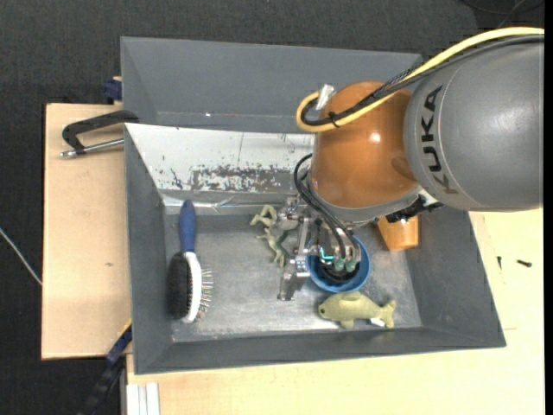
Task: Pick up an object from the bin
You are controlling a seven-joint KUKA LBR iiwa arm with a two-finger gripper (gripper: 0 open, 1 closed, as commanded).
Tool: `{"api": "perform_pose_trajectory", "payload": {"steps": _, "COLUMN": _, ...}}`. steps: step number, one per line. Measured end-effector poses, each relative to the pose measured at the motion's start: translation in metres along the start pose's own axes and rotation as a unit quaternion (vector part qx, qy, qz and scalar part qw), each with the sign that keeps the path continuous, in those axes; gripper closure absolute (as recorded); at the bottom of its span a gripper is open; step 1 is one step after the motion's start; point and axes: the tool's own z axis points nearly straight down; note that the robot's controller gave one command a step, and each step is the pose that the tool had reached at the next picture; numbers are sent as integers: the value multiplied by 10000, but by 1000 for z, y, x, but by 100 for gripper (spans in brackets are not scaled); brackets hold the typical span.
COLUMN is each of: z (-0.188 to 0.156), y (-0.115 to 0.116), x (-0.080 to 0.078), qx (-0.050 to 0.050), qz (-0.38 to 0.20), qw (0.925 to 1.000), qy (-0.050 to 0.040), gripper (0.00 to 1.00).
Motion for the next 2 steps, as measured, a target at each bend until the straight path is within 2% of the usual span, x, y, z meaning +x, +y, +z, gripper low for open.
{"api": "perform_pose_trajectory", "payload": {"steps": 1, "z": 70, "y": -73, "x": -43, "qx": 15, "qz": -612, "qw": 9981, "qy": -23, "gripper": 0}}
{"api": "perform_pose_trajectory", "payload": {"steps": 2, "z": 112, "y": -119, "x": -42, "qx": -22, "qz": -634, "qw": 9980, "qy": -78, "gripper": 0}}
